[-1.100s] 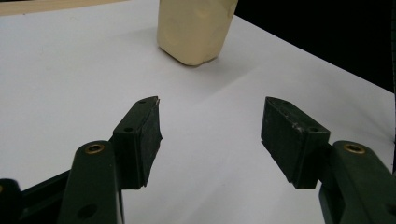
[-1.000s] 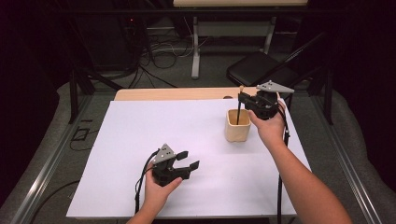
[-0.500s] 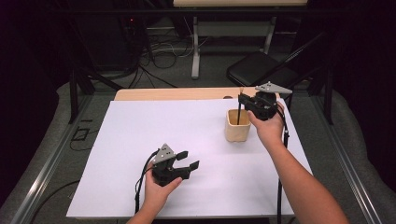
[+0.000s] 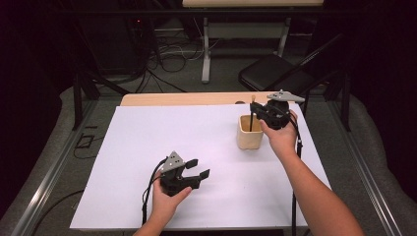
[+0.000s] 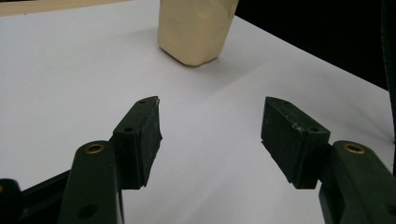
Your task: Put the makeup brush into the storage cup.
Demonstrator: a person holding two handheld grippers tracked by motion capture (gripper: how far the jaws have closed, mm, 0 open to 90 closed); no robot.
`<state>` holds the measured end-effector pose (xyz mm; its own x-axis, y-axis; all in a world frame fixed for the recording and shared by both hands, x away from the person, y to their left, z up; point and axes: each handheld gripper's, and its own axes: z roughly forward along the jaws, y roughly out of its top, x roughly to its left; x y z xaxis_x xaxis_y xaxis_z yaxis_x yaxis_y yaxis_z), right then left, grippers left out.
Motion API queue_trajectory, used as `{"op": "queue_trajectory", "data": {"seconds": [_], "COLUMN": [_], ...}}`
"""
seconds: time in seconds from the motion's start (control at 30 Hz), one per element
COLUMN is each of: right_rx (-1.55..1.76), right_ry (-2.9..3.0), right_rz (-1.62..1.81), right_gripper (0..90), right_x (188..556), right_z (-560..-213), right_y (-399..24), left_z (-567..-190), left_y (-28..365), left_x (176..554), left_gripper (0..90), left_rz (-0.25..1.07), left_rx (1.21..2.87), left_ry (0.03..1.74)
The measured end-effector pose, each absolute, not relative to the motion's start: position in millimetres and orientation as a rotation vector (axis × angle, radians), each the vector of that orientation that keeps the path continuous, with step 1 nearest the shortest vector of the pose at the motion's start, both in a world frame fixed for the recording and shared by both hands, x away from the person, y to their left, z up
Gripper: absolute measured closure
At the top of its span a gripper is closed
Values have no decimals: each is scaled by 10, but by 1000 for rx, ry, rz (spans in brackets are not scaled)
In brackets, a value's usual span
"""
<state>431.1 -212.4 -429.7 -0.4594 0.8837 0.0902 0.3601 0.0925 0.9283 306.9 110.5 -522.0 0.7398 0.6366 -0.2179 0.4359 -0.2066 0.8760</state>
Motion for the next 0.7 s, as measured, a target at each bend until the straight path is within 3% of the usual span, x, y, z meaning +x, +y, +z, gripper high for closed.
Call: {"op": "queue_trajectory", "data": {"seconds": [0.7], "right_rx": [1242], "right_ry": [1892], "right_rz": [1340], "right_gripper": [837], "right_x": [4302], "right_z": [-4425], "right_y": [-2123], "left_z": [-5217], "left_y": [1110], "left_x": [3066], "left_gripper": [377], "left_rz": [228], "left_rx": [1834], "left_ry": [839]}}
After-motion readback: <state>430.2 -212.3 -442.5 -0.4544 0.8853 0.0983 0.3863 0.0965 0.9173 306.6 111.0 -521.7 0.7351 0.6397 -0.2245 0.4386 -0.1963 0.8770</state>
